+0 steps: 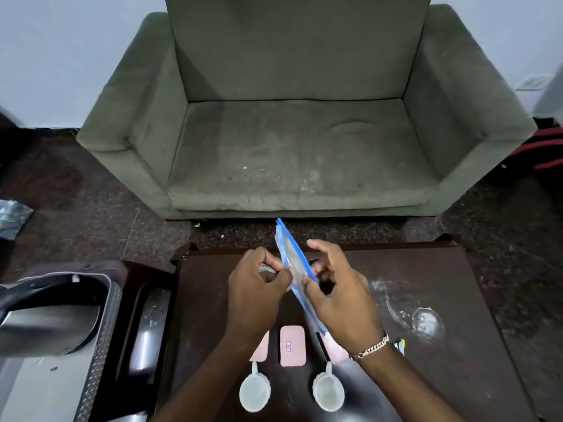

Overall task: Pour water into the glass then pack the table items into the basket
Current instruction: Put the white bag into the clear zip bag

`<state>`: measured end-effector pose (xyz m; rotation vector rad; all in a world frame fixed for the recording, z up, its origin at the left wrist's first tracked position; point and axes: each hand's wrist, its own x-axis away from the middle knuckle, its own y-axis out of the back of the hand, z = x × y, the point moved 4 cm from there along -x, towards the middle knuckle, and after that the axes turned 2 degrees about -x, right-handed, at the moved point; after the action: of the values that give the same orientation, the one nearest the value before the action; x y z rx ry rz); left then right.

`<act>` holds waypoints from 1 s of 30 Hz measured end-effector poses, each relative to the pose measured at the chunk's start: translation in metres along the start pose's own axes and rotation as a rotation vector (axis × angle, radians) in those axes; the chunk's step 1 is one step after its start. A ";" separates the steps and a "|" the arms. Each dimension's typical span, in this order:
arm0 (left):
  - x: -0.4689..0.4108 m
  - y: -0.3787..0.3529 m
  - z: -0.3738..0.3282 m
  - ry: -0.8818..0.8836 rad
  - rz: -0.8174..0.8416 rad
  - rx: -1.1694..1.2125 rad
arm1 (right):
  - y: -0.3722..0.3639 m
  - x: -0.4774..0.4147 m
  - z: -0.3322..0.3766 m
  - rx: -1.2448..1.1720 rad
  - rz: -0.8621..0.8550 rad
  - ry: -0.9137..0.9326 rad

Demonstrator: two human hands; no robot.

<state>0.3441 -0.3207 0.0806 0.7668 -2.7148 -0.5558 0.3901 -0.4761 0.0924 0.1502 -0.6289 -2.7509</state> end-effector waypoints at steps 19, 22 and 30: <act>0.034 -0.005 -0.040 -0.505 0.129 -0.401 | -0.007 -0.022 0.011 0.193 0.223 -0.410; 0.046 -0.009 -0.048 -0.560 0.188 -0.432 | -0.015 -0.031 0.006 0.320 0.215 -0.281; 0.060 -0.009 -0.049 -0.572 0.255 -0.443 | -0.034 -0.035 0.006 0.378 0.294 -0.379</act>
<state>0.3157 -0.3749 0.1289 0.1519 -2.9234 -1.4251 0.4131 -0.4337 0.0838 -0.3614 -1.1649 -2.3642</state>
